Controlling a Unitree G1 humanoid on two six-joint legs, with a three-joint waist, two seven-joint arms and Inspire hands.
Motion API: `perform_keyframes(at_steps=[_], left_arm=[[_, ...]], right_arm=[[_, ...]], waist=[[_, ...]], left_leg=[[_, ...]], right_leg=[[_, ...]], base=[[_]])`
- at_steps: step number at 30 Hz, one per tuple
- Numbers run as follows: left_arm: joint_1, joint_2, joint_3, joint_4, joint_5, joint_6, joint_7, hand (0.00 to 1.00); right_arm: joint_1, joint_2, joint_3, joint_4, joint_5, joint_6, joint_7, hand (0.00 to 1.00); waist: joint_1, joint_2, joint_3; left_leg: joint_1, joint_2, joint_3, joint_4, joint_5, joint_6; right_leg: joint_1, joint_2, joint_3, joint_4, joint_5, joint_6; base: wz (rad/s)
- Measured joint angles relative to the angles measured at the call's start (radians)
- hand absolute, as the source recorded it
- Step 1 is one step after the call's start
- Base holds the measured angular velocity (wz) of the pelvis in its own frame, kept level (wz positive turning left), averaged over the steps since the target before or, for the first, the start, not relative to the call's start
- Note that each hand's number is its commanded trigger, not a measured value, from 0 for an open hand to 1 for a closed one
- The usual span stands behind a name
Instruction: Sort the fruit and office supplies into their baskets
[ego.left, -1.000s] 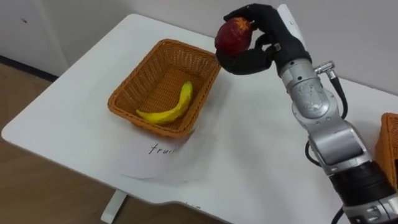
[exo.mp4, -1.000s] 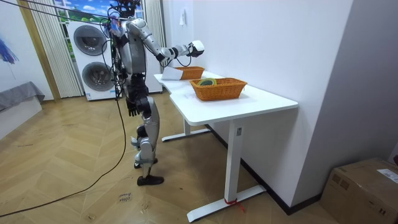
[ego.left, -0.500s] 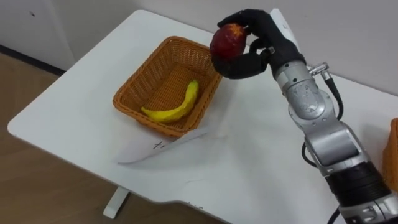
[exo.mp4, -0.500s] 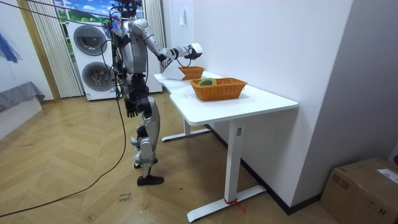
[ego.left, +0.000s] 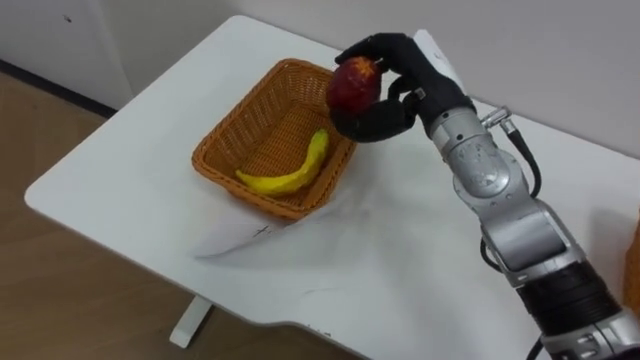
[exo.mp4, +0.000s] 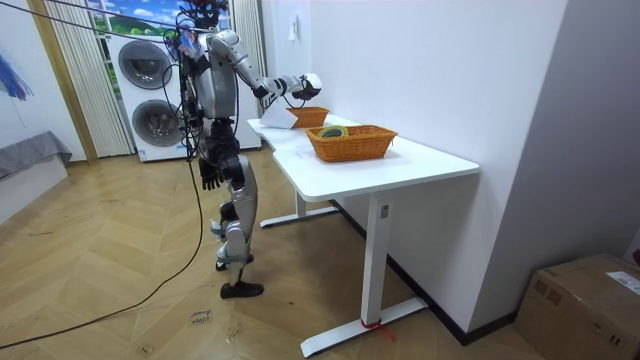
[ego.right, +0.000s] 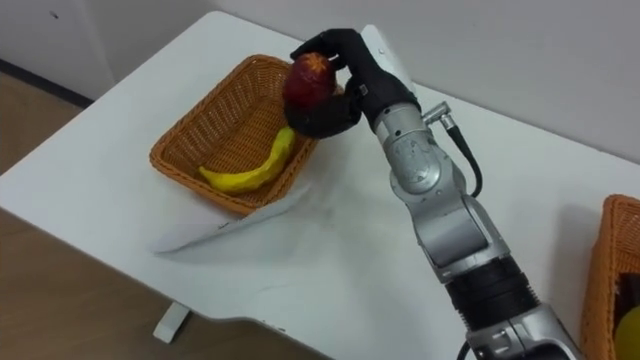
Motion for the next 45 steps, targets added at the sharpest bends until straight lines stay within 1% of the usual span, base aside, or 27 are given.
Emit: perform_keyframes(at_steps=[2,3,9,11,16,25,45], left_arm=[[0.000,0.000,-0.003,0.000,0.010,0.000,-0.007,0.00],[0.000,0.000,-0.003,0.000,0.012,0.000,-0.007,0.00],[-0.002,0.001,-0.007,0.034,0.034,0.001,-0.007,0.00],[0.001,0.001,-0.020,0.036,0.034,0.002,-0.004,0.00],[-0.002,0.001,-0.021,0.036,0.034,0.002,0.001,0.00],[-0.002,0.001,-0.020,0.038,0.034,0.002,0.008,0.00],[-0.003,0.001,-0.017,0.038,0.038,0.000,0.005,0.00]], right_arm=[[0.000,0.000,0.015,0.000,-0.007,0.013,0.011,0.07],[0.000,0.000,0.016,0.000,-0.007,0.015,0.015,0.00],[0.000,0.000,0.022,0.013,-0.008,0.017,0.044,0.00],[0.000,0.000,0.032,0.046,-0.008,0.018,0.053,0.00],[0.000,0.000,0.054,0.063,-0.008,0.018,0.075,0.00],[0.000,0.001,0.055,0.063,-0.008,0.018,0.111,0.00],[0.000,0.001,0.046,0.059,-0.008,0.018,0.129,0.00]], waist=[[-0.001,0.000,0.0000],[0.000,0.000,0.0003],[0.004,-0.003,0.0024],[0.004,-0.007,0.0012],[0.004,-0.009,0.0006],[0.005,-0.011,0.0005],[0.001,-0.013,0.0006]], left_leg=[[0.001,-0.001,-0.006,0.002,0.000,0.000],[0.001,-0.001,-0.007,0.003,0.000,0.000],[0.002,-0.002,-0.011,0.004,0.000,0.000],[0.001,-0.002,-0.011,0.007,0.000,0.000],[-0.001,-0.003,-0.011,0.013,0.000,0.000],[-0.002,-0.003,-0.011,0.018,0.000,0.000],[-0.002,-0.003,-0.010,0.020,-0.001,0.000]], right_leg=[[0.004,-0.001,-0.004,0.000,0.000,0.000],[0.005,-0.001,-0.005,0.000,0.000,0.000],[0.011,-0.001,-0.005,0.000,0.000,0.000],[0.012,-0.001,-0.005,0.000,0.000,0.000],[0.012,-0.001,-0.003,0.000,0.000,0.000],[0.013,-0.001,-0.002,0.000,0.000,0.000],[0.013,-0.001,0.001,0.000,0.000,0.000]], base=[[0.05],[0.07],[0.02],[0.00],[0.00],[0.00],[0.00]])
